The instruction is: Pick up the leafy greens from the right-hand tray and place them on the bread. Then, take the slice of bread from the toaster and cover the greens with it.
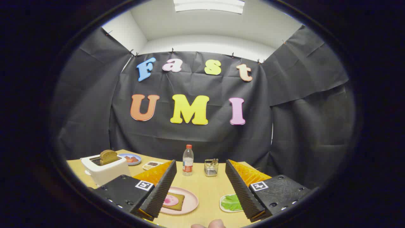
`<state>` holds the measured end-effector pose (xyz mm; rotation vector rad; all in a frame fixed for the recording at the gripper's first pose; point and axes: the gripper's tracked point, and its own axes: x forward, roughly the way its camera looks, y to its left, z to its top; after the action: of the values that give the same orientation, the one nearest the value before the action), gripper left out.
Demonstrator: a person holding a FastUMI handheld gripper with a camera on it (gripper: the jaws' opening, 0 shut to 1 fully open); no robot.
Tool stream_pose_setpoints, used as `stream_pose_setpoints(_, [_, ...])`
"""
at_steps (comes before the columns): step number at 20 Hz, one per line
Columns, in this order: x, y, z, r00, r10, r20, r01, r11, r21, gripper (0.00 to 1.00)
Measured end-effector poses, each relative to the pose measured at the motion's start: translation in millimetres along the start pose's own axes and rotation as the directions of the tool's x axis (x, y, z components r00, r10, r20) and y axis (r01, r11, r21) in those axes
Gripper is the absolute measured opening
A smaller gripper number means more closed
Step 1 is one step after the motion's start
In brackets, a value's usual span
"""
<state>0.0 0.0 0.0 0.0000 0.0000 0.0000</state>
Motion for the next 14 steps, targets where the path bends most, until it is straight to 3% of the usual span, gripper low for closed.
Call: stream_pose_setpoints(14, [5.9, 14.2, -1.6, 1.000, 0.019, -0.015, -0.020, 1.000, -0.020, 0.95])
